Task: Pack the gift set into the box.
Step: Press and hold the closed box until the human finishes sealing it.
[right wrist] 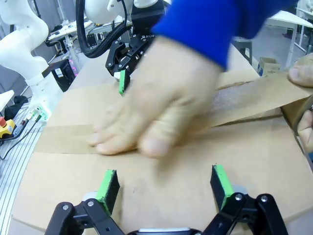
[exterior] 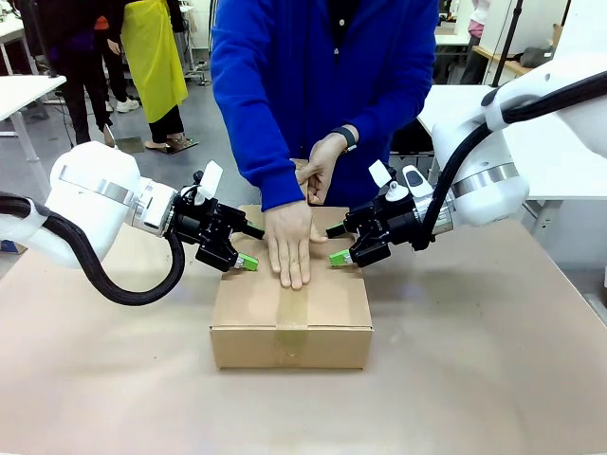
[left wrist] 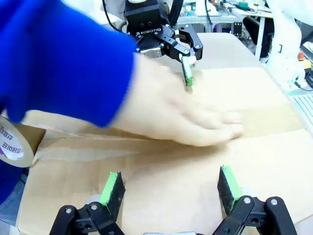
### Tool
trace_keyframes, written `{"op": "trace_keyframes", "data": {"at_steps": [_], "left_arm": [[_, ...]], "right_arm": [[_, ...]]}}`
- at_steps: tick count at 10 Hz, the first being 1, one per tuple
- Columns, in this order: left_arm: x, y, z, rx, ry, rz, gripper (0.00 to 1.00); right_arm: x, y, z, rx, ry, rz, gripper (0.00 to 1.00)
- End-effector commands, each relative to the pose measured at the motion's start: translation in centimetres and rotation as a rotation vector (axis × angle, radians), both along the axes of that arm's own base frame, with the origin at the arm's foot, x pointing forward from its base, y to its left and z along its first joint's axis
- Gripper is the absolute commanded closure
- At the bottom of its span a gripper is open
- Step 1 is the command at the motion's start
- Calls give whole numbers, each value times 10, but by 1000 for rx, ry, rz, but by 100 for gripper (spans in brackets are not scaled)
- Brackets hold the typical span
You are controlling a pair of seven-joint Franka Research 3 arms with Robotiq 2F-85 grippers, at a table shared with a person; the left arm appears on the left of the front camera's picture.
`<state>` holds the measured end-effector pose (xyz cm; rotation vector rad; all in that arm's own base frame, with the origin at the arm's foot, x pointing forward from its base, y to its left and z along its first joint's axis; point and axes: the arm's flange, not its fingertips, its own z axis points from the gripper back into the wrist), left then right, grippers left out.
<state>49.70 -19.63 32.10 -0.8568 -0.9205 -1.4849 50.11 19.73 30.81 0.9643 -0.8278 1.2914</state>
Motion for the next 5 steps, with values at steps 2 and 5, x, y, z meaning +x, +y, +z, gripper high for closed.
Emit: {"op": "trace_keyframes", "data": {"at_steps": [2,5], "left_arm": [[-1,0,-2,-2,-11,-5,0],[-1,0,-2,-2,-11,-5,0]], "right_arm": [[0,-1,-3,1,7,-6,0],[0,-1,-3,1,7,-6,0]]}}
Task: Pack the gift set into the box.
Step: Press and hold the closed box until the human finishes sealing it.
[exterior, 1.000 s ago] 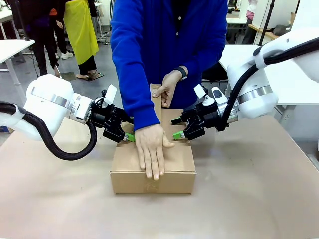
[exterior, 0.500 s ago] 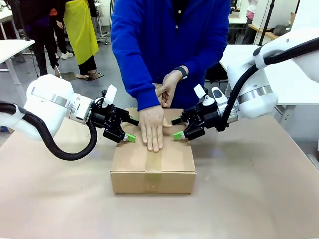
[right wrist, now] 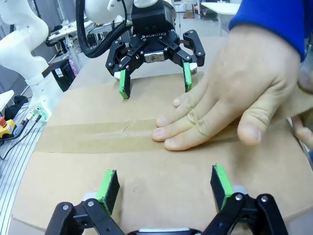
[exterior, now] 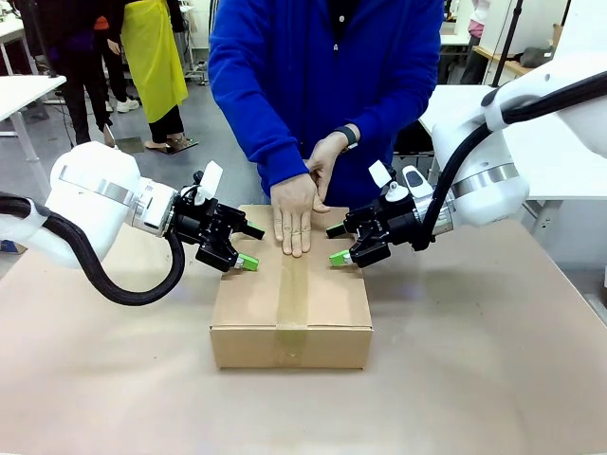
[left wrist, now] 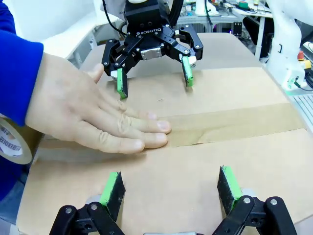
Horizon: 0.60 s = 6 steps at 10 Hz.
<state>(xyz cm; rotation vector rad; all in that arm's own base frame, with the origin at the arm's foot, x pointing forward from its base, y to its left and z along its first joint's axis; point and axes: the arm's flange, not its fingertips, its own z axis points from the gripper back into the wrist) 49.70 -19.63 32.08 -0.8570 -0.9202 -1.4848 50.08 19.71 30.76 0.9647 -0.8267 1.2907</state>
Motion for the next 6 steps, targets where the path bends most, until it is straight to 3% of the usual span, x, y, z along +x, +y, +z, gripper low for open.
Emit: {"op": "trace_keyframes", "data": {"at_steps": [1,6], "left_arm": [[-1,0,-2,-2,-11,-5,0],[-1,0,-2,-2,-11,-5,0]], "right_arm": [[0,-1,-3,1,6,-6,0],[0,-1,-3,1,6,-6,0]]}}
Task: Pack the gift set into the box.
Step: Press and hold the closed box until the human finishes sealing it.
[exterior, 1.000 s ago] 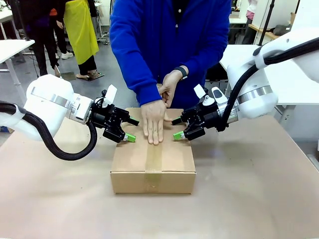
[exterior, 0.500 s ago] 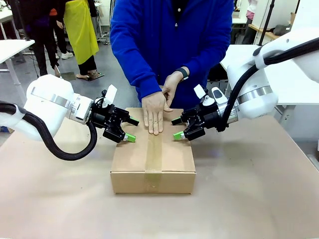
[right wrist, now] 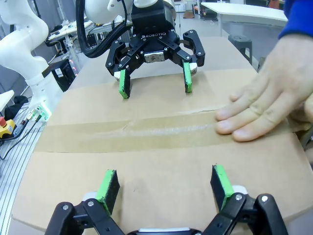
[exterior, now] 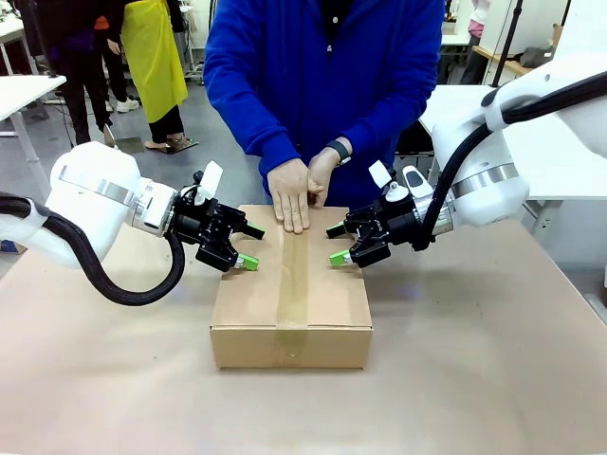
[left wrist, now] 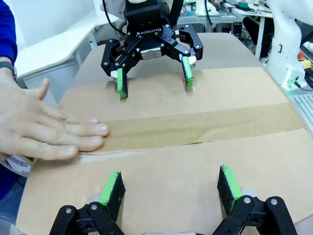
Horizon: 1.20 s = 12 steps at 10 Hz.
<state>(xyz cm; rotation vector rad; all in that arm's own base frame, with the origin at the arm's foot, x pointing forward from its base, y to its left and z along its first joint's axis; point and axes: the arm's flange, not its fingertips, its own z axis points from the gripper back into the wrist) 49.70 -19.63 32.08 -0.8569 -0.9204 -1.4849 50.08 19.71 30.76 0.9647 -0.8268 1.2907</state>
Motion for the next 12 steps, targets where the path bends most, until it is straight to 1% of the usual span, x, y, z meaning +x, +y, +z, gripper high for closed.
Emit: {"op": "trace_keyframes", "data": {"at_steps": [1,9,11,12], "left_arm": [[-1,0,-2,-2,-11,-5,0],[-1,0,-2,-2,-11,-5,0],[2,-1,6,17,1,-10,0],[-3,13,24,-17,64,-64,0]], "right_arm": [[0,-1,-3,1,6,-6,0],[0,-1,-3,1,6,-6,0],[0,0,0,0,-1,0,0],[-5,-15,13,-2,-13,-23,0]]}}
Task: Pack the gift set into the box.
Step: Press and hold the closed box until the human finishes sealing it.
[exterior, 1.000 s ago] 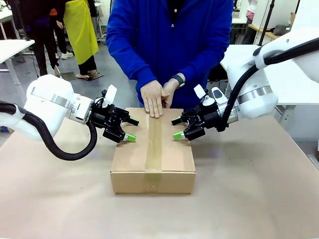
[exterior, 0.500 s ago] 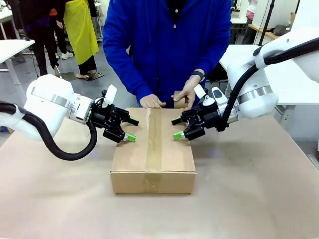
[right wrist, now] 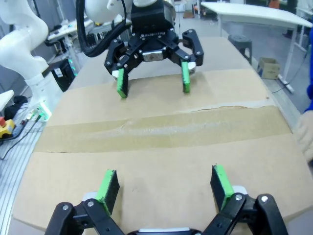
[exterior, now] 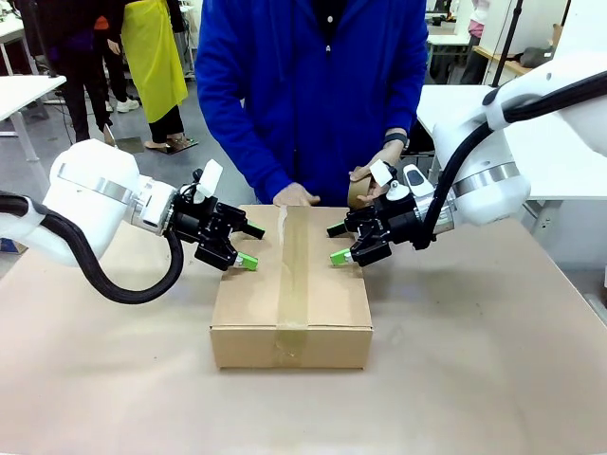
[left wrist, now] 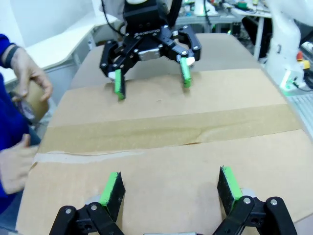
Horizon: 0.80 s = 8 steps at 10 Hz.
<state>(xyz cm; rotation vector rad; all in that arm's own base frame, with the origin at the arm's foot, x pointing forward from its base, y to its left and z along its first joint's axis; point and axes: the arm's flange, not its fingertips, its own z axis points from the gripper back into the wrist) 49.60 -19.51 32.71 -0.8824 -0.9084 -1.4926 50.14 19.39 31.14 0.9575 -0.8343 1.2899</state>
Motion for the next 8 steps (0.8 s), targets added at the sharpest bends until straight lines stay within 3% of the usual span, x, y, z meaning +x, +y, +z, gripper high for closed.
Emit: {"op": "trace_keyframes", "data": {"at_steps": [1,3,4,6,8], "left_arm": [[-13,36,37,-69,51,-45,0],[-57,107,70,-260,6,-46,0],[-77,148,73,-308,-38,45,0],[-99,216,56,-368,-25,183,0],[-96,252,41,-533,-5,295,0]], "right_arm": [[-16,-39,26,47,-52,-72,0],[-54,-117,60,208,-131,-188,0],[-74,-165,63,264,-126,-286,0],[-107,-238,45,344,-158,-526,0],[-119,-265,25,415,-243,-659,0]]}}
